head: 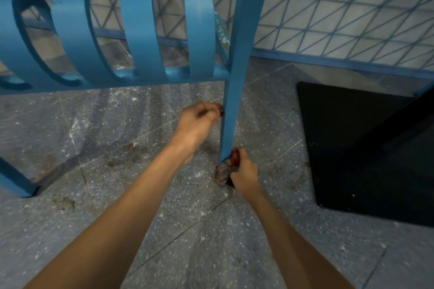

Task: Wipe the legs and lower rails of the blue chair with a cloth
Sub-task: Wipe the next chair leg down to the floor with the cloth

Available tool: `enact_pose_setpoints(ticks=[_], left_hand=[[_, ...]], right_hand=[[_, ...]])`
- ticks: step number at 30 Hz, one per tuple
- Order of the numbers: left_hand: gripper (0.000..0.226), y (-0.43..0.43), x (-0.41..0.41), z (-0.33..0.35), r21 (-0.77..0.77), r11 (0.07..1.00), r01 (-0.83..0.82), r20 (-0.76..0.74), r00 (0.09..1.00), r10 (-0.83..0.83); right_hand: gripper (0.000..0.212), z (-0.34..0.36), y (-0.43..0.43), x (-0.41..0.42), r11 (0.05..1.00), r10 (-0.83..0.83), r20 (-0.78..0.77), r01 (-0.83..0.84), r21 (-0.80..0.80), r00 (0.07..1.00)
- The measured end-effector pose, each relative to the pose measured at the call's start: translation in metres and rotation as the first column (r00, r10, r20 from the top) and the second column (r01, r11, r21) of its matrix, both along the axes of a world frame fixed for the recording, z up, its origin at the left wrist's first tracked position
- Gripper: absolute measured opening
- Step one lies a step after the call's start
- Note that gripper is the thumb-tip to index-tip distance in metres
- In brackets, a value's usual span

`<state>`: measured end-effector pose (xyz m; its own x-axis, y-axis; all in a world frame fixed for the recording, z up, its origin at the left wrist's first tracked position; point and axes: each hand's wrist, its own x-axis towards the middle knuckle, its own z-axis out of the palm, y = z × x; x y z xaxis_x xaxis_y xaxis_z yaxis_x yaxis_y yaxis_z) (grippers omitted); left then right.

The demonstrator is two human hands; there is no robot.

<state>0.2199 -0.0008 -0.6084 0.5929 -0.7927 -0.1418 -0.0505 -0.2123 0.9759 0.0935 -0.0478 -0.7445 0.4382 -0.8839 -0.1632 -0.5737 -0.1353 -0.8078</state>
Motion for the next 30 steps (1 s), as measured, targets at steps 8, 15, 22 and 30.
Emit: enact_pose_setpoints(ticks=[8,15,22,30], left_hand=[[0.026,0.024,-0.009,0.019,-0.105,0.979,-0.178,-0.066,0.983,0.171],[0.022,0.073,-0.012,0.060,-0.227,0.853,-0.469,-0.304,0.866,0.396],[0.016,0.068,-0.019,0.079,-0.192,0.847,-0.495,-0.302,0.851,0.429],[0.026,0.075,-0.022,0.087,-0.171,0.813,-0.557,-0.287,0.817,0.500]], right_hand=[[0.051,0.111,-0.041,0.010,0.987,0.134,0.492,-0.158,0.008,0.860],[0.049,0.114,-0.055,0.011,0.964,0.195,0.449,-0.254,0.075,0.872],[0.042,0.051,-0.031,-0.010,0.943,0.242,0.213,-0.281,0.177,0.947],[0.053,0.151,-0.052,0.016,0.946,0.179,0.614,-0.306,0.107,0.769]])
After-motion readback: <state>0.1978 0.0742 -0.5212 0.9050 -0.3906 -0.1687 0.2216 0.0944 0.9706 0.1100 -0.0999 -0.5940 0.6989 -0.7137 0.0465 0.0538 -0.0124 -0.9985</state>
